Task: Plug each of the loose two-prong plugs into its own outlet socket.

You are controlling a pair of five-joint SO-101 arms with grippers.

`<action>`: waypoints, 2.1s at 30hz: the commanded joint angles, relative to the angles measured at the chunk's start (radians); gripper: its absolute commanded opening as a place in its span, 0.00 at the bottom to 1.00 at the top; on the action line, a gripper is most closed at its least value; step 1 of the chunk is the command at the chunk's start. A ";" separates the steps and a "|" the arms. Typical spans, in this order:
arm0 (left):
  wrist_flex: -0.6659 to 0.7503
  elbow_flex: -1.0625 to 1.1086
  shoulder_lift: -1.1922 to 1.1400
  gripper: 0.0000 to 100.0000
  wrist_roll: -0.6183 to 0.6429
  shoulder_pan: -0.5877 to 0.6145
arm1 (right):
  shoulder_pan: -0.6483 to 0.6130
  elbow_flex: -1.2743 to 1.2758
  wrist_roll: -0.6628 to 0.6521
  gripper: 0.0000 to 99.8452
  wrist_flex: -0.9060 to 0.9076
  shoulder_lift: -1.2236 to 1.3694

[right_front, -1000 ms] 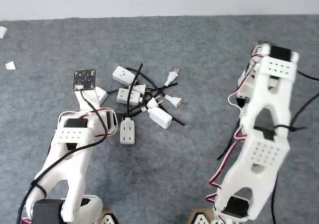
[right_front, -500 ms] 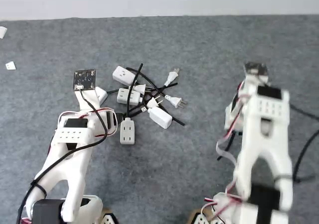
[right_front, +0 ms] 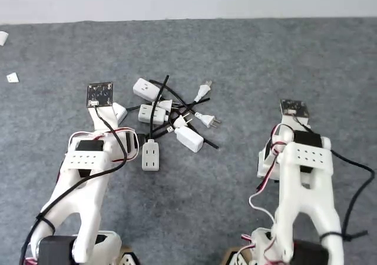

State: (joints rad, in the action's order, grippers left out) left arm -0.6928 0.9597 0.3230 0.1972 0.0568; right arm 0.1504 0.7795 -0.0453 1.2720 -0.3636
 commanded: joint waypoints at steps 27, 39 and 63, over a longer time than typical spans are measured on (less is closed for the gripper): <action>0.028 -0.002 0.021 0.26 -0.009 0.002 | -0.073 -0.009 0.109 0.10 -0.087 0.117; 0.028 -0.002 0.021 0.26 -0.009 0.002 | -0.108 -0.009 0.114 0.10 -0.087 0.117; 0.028 -0.002 0.021 0.26 -0.009 0.002 | -0.061 0.034 0.106 0.10 -0.120 0.130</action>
State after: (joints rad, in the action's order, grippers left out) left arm -0.6928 0.9597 0.3230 0.1972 0.0568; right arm 0.0783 0.8147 0.0591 1.1646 -0.2302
